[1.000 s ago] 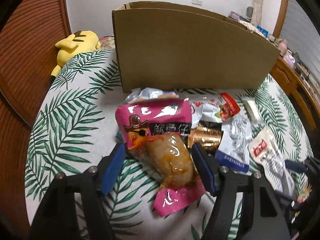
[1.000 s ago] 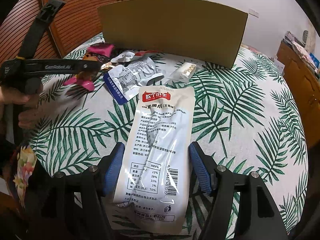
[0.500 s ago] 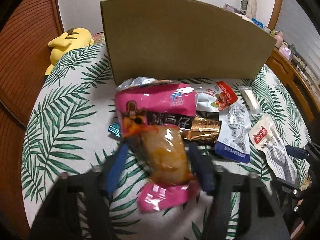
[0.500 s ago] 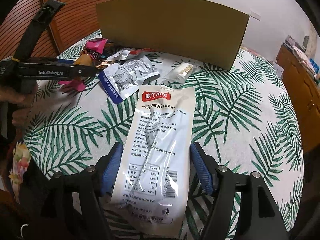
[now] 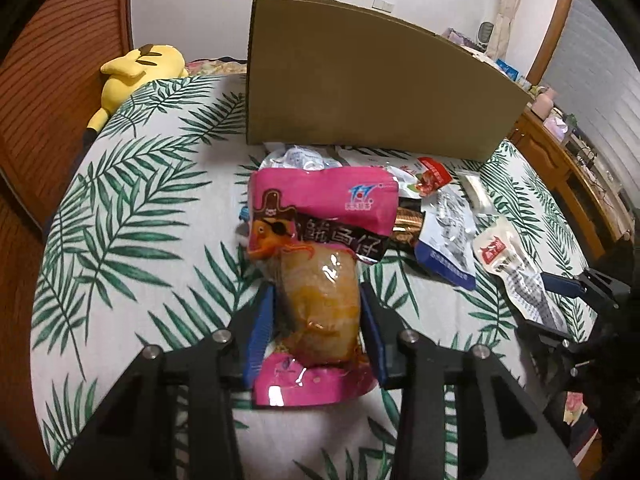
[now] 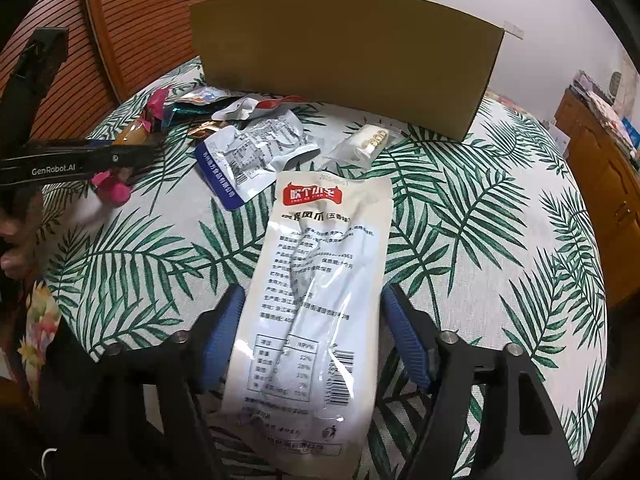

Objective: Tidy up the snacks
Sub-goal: 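Grasp the pink sausage snack with the left tool while the right tool grasps the white pouch, then lift both held snacks and carry them over the cardboard box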

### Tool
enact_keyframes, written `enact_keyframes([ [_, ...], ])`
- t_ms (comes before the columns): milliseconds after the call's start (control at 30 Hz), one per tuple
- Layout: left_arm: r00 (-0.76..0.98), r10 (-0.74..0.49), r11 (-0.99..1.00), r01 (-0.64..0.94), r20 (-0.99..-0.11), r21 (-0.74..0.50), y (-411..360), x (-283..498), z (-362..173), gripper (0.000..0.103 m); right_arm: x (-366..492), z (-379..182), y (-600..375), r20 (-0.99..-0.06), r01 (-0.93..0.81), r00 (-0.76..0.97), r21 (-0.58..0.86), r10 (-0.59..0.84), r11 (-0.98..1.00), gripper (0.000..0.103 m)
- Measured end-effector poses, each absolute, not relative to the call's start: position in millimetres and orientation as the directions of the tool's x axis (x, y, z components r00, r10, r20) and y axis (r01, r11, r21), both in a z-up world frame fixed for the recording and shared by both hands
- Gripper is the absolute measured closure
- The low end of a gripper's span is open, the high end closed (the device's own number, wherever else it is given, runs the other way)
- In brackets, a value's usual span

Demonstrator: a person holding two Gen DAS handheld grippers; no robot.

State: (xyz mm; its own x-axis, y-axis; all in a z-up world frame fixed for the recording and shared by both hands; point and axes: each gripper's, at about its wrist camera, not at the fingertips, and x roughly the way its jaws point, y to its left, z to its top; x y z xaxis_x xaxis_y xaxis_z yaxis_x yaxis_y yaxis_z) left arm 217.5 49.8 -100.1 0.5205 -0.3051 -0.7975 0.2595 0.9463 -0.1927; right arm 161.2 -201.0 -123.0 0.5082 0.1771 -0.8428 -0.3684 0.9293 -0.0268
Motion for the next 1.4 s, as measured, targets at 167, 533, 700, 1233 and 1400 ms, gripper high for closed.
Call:
enact_keyframes([
  [167,0.516,-0.328,0.937,0.283,-0.791,-0.204,48,210,-100,0.063,157,-120,-205,-0.846,-0.397,0.491,-0.002,0.211,0.918,0.044],
  [533,0.534,-0.352,0.926,0.318,-0.769,-0.203,40,200,-90,0.063,144,-109,-207,-0.824,-0.403,0.514,0.013,0.238,0.915,0.052],
  [700,0.542,-0.370,0.920,0.328,-0.755,-0.216,39,194,-81,0.063,142,-97,-210,-0.804,-0.392,0.538,0.026,0.252,0.919,0.052],
  [1233,0.653,-0.375,0.916,0.370,-0.658,-0.154,45,217,38,0.063,170,-4,-229,-0.713,-0.378,0.654,-0.017,0.254,0.926,0.051],
  [1400,0.684,-0.356,0.922,0.368,-0.637,-0.119,50,234,69,0.063,187,19,-236,-0.685,-0.383,0.680,-0.028,0.261,0.923,0.051],
])
